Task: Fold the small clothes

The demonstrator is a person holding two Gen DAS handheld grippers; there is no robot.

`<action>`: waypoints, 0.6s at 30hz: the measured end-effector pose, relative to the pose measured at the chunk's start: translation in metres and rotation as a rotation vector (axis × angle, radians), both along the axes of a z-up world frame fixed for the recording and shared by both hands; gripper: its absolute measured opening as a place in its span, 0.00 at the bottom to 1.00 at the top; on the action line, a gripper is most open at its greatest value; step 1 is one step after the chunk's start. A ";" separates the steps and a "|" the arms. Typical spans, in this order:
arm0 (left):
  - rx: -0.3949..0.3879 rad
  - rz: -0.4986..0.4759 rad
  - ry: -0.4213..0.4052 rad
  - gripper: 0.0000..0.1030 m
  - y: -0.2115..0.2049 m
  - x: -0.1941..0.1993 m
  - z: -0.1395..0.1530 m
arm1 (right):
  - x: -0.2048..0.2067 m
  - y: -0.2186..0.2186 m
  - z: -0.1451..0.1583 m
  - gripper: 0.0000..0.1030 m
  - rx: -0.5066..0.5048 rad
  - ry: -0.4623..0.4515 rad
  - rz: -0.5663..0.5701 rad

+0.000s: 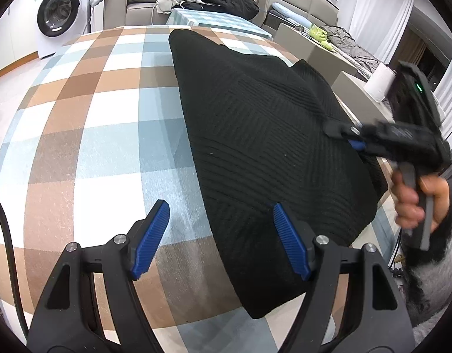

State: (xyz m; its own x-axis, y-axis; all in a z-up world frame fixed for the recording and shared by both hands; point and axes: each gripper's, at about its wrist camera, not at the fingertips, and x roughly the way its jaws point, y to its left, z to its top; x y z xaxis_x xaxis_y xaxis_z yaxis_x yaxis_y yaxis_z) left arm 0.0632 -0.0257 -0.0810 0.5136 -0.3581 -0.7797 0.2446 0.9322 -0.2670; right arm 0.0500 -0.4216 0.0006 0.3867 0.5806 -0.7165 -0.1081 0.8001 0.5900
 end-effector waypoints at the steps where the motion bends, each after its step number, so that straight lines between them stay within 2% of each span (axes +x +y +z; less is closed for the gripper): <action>1: -0.001 0.000 0.001 0.69 0.001 0.001 -0.001 | -0.010 -0.003 -0.001 0.42 0.019 0.006 0.011; 5: -0.001 -0.008 0.000 0.69 0.000 0.000 -0.001 | -0.051 -0.013 -0.006 0.42 0.137 0.002 0.045; 7: 0.000 -0.015 -0.003 0.69 -0.002 0.000 -0.001 | -0.060 -0.009 -0.006 0.42 0.134 -0.017 0.064; 8: 0.002 -0.017 -0.004 0.69 -0.002 -0.001 0.000 | -0.064 -0.006 -0.005 0.41 0.115 -0.032 0.071; 9: 0.003 -0.019 -0.006 0.69 -0.003 -0.001 0.000 | -0.066 -0.003 -0.004 0.29 0.087 -0.048 0.082; 10: 0.002 -0.020 -0.008 0.69 -0.003 -0.001 0.001 | -0.067 0.001 -0.002 0.11 0.071 -0.050 0.096; 15: -0.002 -0.028 -0.022 0.69 -0.005 -0.004 0.006 | -0.072 0.001 0.037 0.09 0.022 -0.085 0.117; 18: -0.005 -0.032 -0.013 0.69 -0.006 -0.002 0.003 | -0.068 0.000 0.025 0.09 -0.131 -0.012 0.094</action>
State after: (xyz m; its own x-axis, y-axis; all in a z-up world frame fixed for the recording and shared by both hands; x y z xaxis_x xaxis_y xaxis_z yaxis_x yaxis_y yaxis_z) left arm 0.0612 -0.0319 -0.0784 0.5118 -0.3787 -0.7711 0.2781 0.9223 -0.2683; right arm -0.0183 -0.4213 0.0255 0.3444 0.5167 -0.7838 -0.1923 0.8560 0.4798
